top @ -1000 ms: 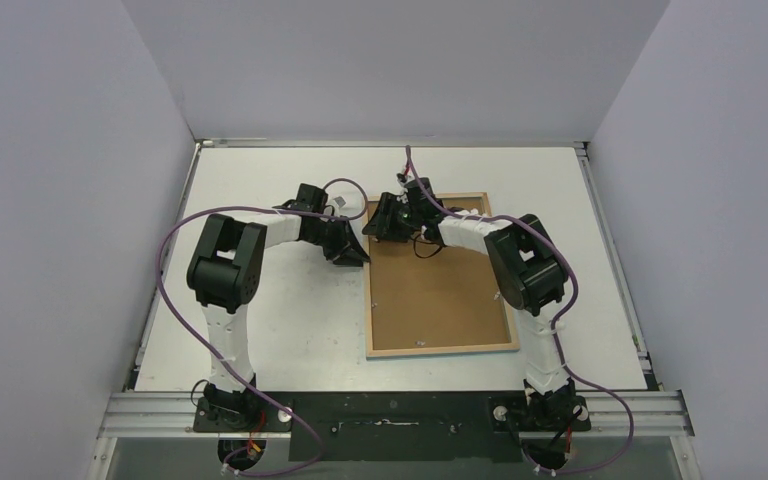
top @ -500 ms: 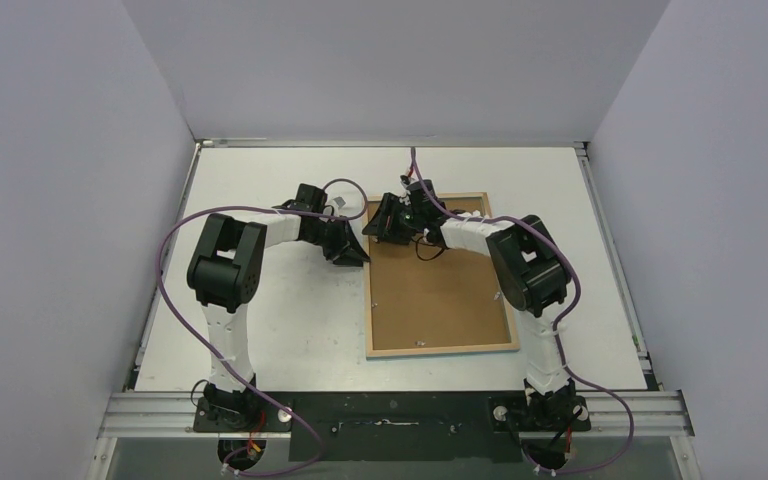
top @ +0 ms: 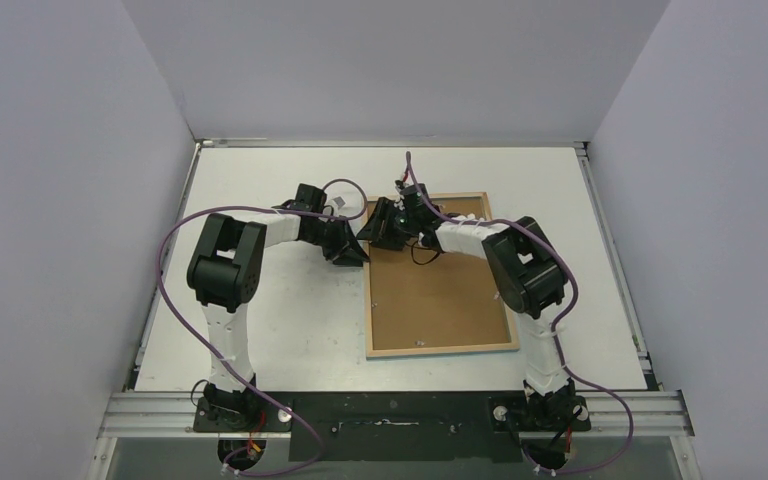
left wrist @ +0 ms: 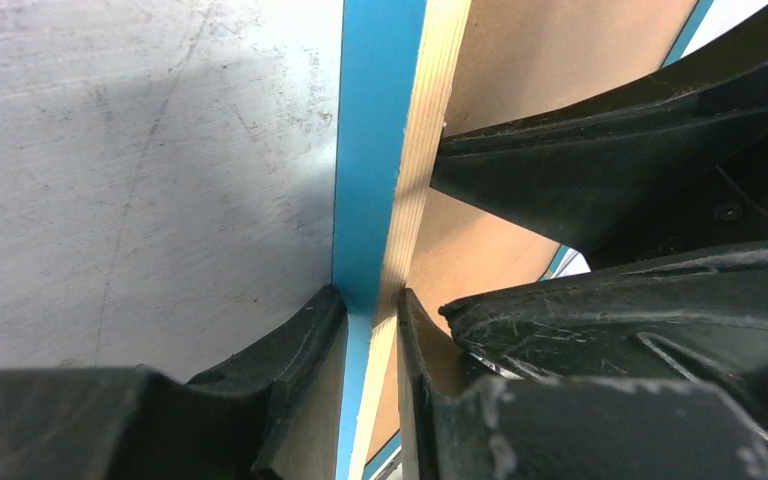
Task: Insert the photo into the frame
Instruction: Install the photo frame at the center of the board.
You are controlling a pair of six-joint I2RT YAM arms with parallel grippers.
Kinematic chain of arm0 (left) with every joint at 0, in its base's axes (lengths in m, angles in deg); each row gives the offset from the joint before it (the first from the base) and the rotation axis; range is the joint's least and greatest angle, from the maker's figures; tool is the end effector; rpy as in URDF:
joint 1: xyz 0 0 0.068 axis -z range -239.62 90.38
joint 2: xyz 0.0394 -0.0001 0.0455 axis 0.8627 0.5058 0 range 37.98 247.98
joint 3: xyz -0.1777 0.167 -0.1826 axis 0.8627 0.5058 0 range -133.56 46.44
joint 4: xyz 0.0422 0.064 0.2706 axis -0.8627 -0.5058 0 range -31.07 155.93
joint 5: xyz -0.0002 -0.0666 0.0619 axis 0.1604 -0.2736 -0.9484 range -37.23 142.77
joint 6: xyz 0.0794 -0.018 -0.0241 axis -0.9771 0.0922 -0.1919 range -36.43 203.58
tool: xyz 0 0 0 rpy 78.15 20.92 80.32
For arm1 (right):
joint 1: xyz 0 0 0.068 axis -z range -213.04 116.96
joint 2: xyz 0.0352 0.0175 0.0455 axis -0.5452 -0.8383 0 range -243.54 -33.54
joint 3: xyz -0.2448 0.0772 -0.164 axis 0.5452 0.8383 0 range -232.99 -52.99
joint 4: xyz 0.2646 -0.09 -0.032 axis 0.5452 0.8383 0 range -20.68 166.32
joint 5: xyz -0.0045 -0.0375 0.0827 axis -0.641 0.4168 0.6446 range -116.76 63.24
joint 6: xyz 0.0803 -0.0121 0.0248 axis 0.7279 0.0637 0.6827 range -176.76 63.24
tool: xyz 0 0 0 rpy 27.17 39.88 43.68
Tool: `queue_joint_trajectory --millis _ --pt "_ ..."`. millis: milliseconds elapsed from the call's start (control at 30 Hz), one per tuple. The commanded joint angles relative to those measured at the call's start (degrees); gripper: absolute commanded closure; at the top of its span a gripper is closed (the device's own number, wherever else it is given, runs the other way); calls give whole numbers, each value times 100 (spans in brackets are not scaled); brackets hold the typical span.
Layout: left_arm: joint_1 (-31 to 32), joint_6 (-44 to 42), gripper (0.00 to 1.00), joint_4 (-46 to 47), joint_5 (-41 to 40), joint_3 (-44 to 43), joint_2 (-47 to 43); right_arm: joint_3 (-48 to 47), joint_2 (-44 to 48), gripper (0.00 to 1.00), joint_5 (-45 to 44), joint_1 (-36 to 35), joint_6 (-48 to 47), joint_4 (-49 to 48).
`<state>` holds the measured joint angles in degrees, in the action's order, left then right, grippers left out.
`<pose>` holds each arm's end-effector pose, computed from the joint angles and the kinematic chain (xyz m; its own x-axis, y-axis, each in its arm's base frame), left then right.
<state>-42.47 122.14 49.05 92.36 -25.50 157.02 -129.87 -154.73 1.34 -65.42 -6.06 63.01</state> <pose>0.4130 -0.1772 0.1007 -0.9796 -0.2006 0.0139 -0.1488 0.6764 -0.7213 0.4170 0.3061 0.1384 -0.9375 0.2139 -0.2746 -0.0953 0.6010 0.7935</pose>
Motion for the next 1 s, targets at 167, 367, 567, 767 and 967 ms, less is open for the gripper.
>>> queue_joint_trajectory --millis 167,367,567,767,967 --pt "-26 -271 89 -149 -844 163 415 -72 -164 49 -299 -314 -168 136" --pt "-27 -241 89 -119 -805 238 403 170 -208 48 -905 -304 -235 -453" --pt "-103 41 89 253 -504 419 442 655 -255 44 -977 -313 -235 -1614" --pt "-141 178 89 438 -293 546 521 1147 -385 38 -871 -295 -167 -2987" --pt "-176 331 89 626 -191 686 547 1228 -664 37 -766 -306 247 -3857"
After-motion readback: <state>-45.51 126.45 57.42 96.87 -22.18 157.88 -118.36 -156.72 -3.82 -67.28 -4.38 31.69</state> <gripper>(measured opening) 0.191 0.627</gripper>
